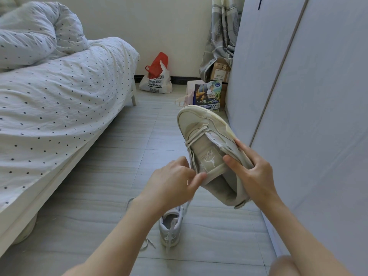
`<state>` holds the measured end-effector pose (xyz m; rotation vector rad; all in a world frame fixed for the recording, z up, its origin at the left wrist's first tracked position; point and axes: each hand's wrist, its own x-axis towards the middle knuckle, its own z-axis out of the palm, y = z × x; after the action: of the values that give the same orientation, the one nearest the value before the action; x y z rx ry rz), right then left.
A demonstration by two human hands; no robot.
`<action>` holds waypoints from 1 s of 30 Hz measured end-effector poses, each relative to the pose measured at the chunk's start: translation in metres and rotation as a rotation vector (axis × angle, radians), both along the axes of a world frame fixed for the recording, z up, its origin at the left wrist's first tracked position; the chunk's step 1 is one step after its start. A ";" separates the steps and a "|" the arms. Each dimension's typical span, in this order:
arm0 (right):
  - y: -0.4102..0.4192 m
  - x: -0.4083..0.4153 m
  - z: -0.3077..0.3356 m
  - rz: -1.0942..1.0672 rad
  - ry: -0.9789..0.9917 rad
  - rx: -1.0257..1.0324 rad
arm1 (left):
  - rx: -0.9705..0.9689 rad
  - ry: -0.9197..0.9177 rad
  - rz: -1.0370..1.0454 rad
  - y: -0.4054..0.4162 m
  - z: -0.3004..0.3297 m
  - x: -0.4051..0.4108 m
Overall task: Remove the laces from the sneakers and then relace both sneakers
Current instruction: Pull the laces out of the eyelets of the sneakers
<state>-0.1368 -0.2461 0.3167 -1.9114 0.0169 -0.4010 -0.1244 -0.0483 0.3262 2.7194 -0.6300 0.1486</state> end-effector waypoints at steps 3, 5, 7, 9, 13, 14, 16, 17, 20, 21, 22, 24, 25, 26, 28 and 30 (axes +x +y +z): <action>-0.004 -0.001 0.002 0.046 -0.015 0.123 | -0.312 -0.005 0.168 0.005 0.004 0.006; -0.003 -0.002 0.004 0.078 -0.030 0.158 | -0.436 -0.008 0.252 0.010 0.005 0.012; -0.001 -0.003 0.004 0.104 -0.023 0.137 | -0.562 0.117 0.282 0.011 0.006 0.014; 0.004 -0.005 0.005 0.122 -0.031 0.071 | -0.665 0.196 0.306 0.010 0.005 0.013; 0.011 -0.008 0.008 0.162 -0.055 -0.005 | -0.684 0.055 0.357 0.013 0.005 0.013; 0.012 -0.008 0.009 0.167 -0.067 -0.035 | -0.625 -0.015 0.356 0.015 0.005 0.013; 0.013 -0.008 0.009 0.160 -0.096 -0.116 | -0.480 -0.139 0.358 0.017 0.007 0.012; 0.014 -0.009 0.010 0.149 -0.107 -0.156 | -0.430 -0.180 0.361 0.018 0.008 0.012; 0.014 -0.010 0.011 0.111 -0.152 -0.305 | -0.365 -0.290 0.395 0.024 0.016 0.012; 0.015 -0.009 0.012 0.097 -0.174 -0.382 | -0.362 -0.325 0.405 0.026 0.017 0.013; 0.015 -0.008 0.012 0.082 -0.191 -0.455 | -0.370 -0.348 0.398 0.027 0.018 0.013; 0.013 -0.006 0.012 0.050 -0.205 -0.518 | -0.468 -0.323 0.339 0.025 0.018 0.011; 0.011 -0.006 0.012 0.041 -0.194 -0.485 | -0.553 -0.260 0.303 0.023 0.018 0.010; 0.009 -0.007 0.011 0.049 -0.162 -0.389 | -0.647 -0.175 0.277 0.022 0.017 0.009; 0.005 -0.007 0.011 0.107 -0.064 -0.085 | -0.810 0.071 0.258 0.021 0.016 0.011; 0.001 -0.005 0.009 0.162 -0.008 0.145 | -0.889 0.292 0.236 0.023 0.013 0.013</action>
<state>-0.1419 -0.2454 0.3257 -1.7540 -0.1107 -0.2906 -0.1117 -0.0257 0.3395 1.8823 -0.0969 0.0615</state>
